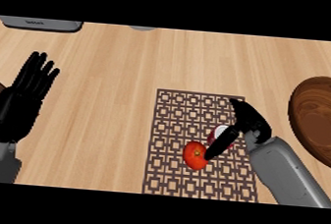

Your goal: Pick the can from the placemat and place it in the bowl

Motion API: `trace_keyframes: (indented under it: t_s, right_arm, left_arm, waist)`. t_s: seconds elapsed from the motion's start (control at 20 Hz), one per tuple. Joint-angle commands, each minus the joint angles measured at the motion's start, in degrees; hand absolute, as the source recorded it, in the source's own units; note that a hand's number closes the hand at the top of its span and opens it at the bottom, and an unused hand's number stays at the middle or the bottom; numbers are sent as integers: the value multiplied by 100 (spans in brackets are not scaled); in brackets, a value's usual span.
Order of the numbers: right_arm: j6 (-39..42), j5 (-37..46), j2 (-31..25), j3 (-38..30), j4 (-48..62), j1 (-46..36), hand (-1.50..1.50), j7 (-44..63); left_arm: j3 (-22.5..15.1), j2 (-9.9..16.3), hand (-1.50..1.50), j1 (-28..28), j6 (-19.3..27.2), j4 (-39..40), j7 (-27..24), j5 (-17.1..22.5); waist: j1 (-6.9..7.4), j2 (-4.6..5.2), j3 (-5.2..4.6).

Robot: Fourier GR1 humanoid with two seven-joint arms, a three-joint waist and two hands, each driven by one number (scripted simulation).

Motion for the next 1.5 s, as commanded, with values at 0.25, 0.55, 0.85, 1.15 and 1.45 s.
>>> trace_keyframes:
  t_s: [0.25,0.55,0.85,1.15,1.45]
  right_arm:
    - [677,217,91,388,553,-275,150,362]
    - [873,402,52,345,349,-413,150,408]
    - [1718,514,-1047,1400,-957,436,150,-2342]
    - [1963,1036,-2077,2207,-2775,501,150,-4435]
    - [826,1326,-3894,1151,-3822,1369,150,-6129]
  left_arm:
    - [113,-84,0,-439,-107,475,-43,-134]
    - [125,-140,0,17,-51,-172,190,-164]
    - [183,-199,0,40,-17,11,158,-151]
    - [276,-141,0,163,12,77,86,-195]
    - [404,-239,0,387,140,-41,-53,-174]
  waist:
    - [-22,40,4]
    - [5,4,8]
    - [-229,-75,20]
    - [-476,-219,50]
    - [-678,-151,60]
